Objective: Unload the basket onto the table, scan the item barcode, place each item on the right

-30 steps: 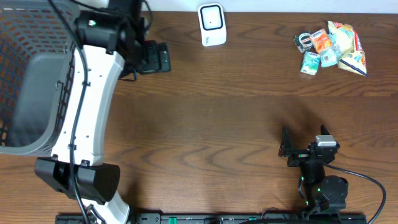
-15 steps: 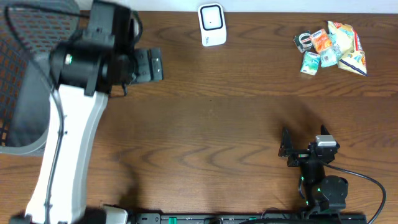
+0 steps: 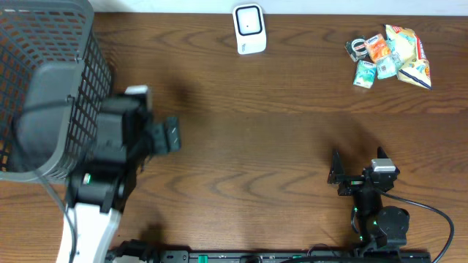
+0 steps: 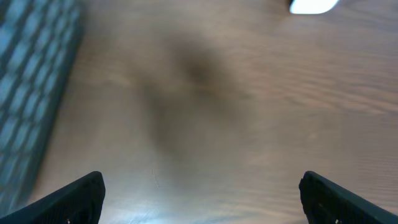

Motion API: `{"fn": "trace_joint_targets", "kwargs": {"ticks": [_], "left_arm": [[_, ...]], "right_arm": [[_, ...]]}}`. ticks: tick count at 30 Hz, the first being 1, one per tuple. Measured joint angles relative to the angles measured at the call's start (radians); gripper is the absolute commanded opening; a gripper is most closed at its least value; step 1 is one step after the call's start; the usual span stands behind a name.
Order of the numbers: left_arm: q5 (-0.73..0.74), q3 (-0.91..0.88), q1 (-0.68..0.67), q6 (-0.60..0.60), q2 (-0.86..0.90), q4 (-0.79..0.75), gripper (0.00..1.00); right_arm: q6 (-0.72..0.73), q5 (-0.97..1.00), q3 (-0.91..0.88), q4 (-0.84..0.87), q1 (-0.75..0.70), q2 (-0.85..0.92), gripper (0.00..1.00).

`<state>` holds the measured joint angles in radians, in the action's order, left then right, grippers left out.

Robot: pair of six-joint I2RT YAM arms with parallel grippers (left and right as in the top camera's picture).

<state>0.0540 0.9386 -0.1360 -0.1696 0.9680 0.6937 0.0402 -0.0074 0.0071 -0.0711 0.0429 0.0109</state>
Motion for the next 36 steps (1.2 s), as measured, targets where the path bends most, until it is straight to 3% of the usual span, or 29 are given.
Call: {"fn": "trace_joint_targets", "kwargs": {"ticks": [6,13,36], "left_arm": [[0.018,-0.199,0.110,0.013,-0.259,-0.003,0.98],[0.023,-0.380,0.127,0.045,-0.502,-0.054,0.98],[0.050,-0.837,0.165,0.063,-0.889,-0.509,0.98]], "right_arm": [[0.000,0.000,0.000,0.000,0.000,0.000,0.99],[0.000,0.000,0.000,0.000,0.000,0.000,0.99],[0.000,0.000,0.000,0.000,0.000,0.000,0.99]]}}
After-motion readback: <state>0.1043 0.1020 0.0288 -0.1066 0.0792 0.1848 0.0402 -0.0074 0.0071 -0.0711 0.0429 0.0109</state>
